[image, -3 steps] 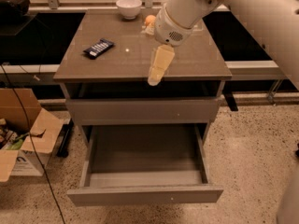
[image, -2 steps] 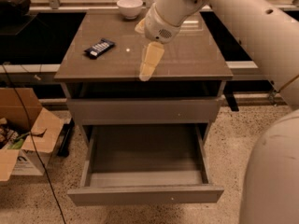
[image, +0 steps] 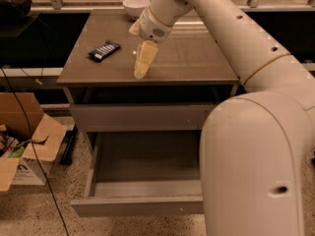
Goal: Place rxbar blueberry into middle drawer
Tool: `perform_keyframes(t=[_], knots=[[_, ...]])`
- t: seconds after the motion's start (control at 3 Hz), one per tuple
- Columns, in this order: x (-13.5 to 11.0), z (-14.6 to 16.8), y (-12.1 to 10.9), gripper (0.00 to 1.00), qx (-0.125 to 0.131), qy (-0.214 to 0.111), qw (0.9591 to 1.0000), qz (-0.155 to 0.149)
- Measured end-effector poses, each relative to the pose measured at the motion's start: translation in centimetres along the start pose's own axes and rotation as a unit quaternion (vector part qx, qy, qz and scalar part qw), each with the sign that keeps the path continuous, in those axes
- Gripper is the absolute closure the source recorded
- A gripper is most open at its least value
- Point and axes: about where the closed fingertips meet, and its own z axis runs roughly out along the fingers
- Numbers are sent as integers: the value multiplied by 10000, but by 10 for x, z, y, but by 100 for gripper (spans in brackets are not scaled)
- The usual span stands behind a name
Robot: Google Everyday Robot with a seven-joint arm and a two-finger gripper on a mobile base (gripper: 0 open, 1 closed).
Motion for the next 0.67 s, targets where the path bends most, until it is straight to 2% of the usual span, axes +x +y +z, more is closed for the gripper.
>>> perform_keyframes(t=[0.33, 0.67], knots=[[-6, 38, -28, 0, -216, -199, 9996, 24], [-7, 36, -31, 0, -169, -223, 9996, 20]])
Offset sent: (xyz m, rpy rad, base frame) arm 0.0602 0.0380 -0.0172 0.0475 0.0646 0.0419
